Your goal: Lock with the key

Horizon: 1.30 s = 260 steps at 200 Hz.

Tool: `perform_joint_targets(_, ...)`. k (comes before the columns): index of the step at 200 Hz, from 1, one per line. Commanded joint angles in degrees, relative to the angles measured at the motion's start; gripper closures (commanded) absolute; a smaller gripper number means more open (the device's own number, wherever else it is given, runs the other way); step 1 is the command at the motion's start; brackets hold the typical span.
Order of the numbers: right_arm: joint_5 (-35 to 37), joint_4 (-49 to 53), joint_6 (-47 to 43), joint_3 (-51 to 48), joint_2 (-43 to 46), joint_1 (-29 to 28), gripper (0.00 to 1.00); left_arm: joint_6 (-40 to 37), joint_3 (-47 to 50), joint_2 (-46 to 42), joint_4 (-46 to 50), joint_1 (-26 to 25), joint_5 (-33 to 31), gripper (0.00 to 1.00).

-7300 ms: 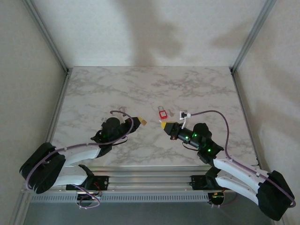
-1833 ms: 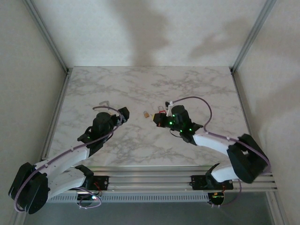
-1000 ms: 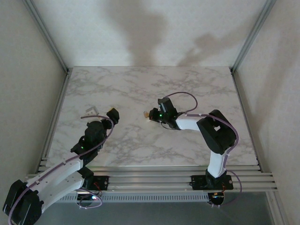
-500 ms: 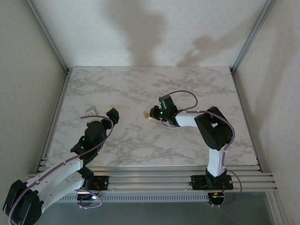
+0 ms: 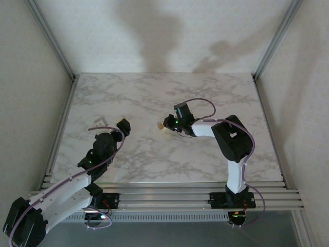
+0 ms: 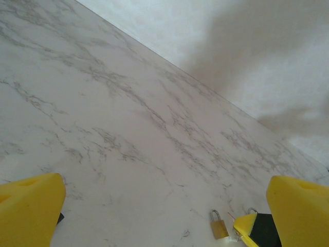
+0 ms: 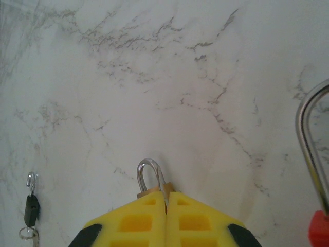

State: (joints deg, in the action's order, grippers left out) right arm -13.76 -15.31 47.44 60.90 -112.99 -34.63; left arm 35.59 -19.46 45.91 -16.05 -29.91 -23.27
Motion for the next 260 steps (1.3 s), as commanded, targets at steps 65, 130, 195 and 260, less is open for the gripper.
perform_joint_targets(65, -2.6, 0.3, 1.2, 2.3, -2.3, 0.9, 0.98, 0.5, 0.2, 0.7, -0.2, -0.1, -1.2, 0.0)
perform_joint_targets(130, -3.8, 0.6, 1.2, 2.7, -2.3, 1.5, 0.91, 0.5, 0.2, 0.8, 0.0, -0.1, -1.3, 0.01)
perform_joint_targets(195, -4.4, 1.7, 1.1, 3.4, -2.4, 1.8, 0.84, 0.5, 0.1, 0.8, 0.1, -0.1, -1.3, 0.0)
perform_joint_targets(260, -4.5, 2.6, 1.0, 3.7, -2.1, 1.8, 0.82, 0.6, 0.1, 0.8, 0.1, -0.1, -1.3, 0.0)
